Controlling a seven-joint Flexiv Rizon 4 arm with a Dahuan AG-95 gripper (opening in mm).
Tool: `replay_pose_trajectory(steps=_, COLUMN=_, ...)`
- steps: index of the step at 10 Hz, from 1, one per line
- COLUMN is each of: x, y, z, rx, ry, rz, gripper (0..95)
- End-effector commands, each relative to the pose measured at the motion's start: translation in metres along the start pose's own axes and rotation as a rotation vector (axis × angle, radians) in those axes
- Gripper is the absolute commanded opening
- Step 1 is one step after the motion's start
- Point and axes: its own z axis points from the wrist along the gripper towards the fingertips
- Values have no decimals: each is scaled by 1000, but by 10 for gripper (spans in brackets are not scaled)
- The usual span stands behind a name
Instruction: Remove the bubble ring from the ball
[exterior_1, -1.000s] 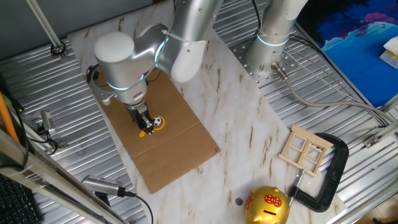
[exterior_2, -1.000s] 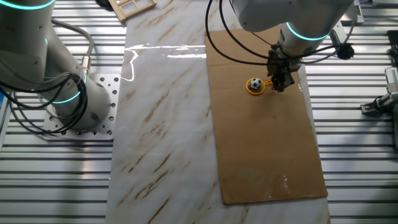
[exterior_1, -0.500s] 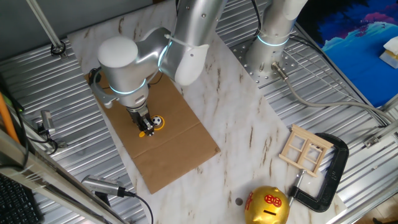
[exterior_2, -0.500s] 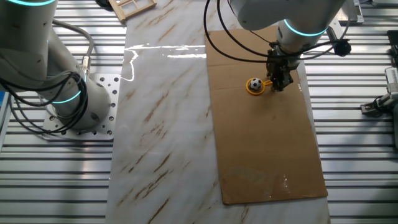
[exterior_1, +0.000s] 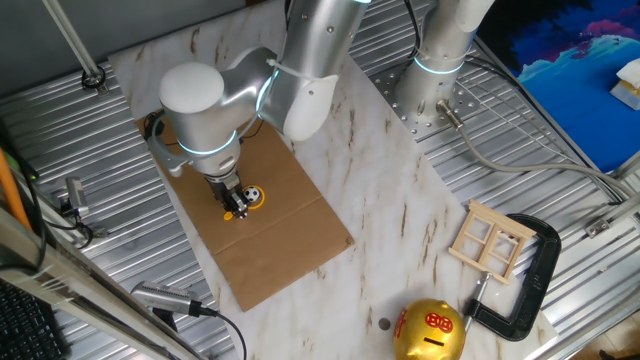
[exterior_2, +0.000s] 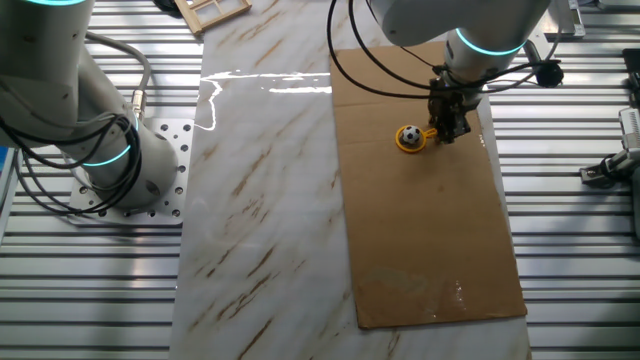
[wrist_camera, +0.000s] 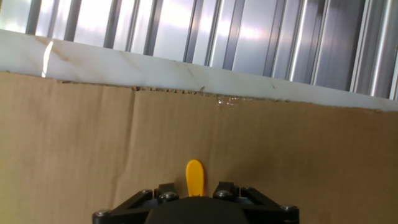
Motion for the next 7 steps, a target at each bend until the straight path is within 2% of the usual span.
replay_pose_trajectory(steps=1, x=0, y=0, z=0, rx=1, ry=-3, rz=-3, gripper=190)
replay_pose_trajectory(steps=2, x=0, y=0, z=0, rx=6, ry=-2, rz=-1, gripper=0)
replay_pose_trajectory(steps=7, x=0, y=0, z=0, rx=2, ry=-3, rz=-1, gripper=0)
